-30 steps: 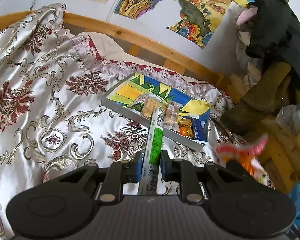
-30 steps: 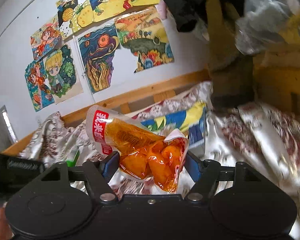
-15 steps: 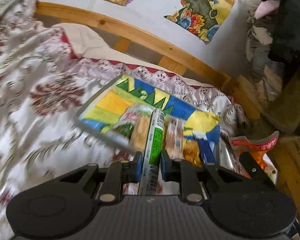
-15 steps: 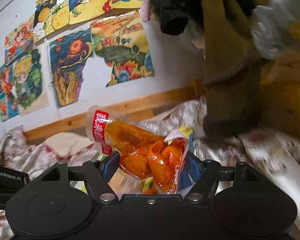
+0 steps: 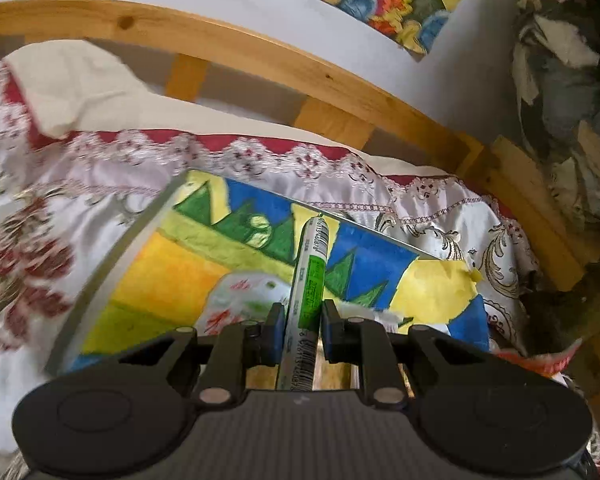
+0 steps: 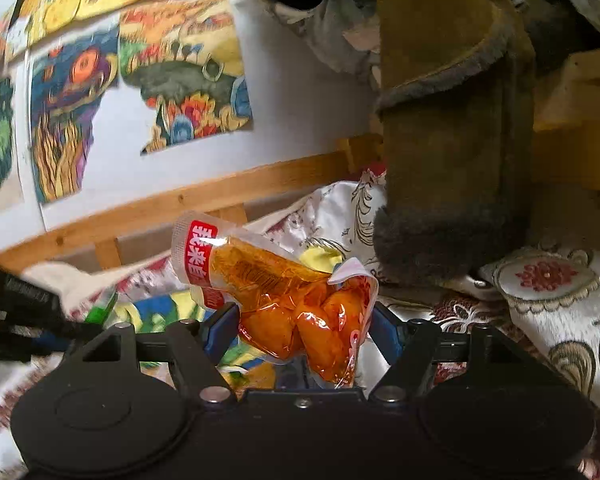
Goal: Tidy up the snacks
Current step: 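Open both tools to release the packets into the tray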
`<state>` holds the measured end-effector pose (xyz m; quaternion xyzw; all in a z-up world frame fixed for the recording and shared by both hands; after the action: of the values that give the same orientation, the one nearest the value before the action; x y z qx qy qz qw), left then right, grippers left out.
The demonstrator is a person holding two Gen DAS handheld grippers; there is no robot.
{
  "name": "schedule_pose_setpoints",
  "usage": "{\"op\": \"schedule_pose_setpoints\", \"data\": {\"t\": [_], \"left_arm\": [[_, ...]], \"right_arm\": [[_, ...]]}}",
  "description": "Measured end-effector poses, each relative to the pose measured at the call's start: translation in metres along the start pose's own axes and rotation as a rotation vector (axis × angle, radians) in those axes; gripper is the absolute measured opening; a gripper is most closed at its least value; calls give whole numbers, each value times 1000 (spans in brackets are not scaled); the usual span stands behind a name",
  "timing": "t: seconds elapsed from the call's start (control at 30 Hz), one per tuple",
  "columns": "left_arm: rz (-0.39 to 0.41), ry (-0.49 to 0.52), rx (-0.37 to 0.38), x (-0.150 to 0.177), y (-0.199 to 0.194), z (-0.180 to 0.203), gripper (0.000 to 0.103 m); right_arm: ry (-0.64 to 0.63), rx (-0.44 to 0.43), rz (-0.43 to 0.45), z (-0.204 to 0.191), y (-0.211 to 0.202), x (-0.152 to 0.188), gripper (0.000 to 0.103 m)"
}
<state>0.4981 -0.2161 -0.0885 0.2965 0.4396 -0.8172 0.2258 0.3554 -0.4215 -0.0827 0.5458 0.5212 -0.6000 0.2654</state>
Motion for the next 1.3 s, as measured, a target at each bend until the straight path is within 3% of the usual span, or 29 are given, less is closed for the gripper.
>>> {"op": "schedule_pose_setpoints", "data": {"t": [0.17, 0.3, 0.5, 0.73, 0.8, 1.0, 1.17, 1.3], "left_arm": [[-51, 20, 31, 0, 36, 11, 20], [-74, 82, 14, 6, 55, 19, 20], [-83, 139, 5, 7, 59, 27, 20], [-59, 124, 24, 4, 43, 16, 25], [-49, 124, 26, 5, 36, 13, 35], [33, 136, -5, 8, 3, -2, 60], [124, 116, -58, 13, -36, -19, 81], [170, 101, -90, 17, -70, -30, 90]], "right_arm": [[-115, 12, -21, -8, 3, 11, 72], [-202, 32, -38, -20, 8, 13, 72], [-269, 27, -63, -36, 13, 20, 73], [-313, 20, -66, -51, 14, 28, 79], [-305, 14, -56, -51, 13, 27, 88], [-280, -2, -41, -54, 6, 23, 96], [-243, -16, -9, -57, -13, 10, 101], [-221, -4, 50, -58, -40, -9, 102]]}}
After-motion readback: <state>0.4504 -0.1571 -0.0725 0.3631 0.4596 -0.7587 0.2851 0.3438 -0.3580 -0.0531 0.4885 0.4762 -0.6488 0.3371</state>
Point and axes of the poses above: each gripper's, at about its wrist camera, not at the fingertips, and y roughly the way its jaws point, z to its right, x to its underside, the point moved 6 cm from there along y, roughly the way its jaws point, and after that the axes turned 2 degrees about x, right-handed, at the moved point
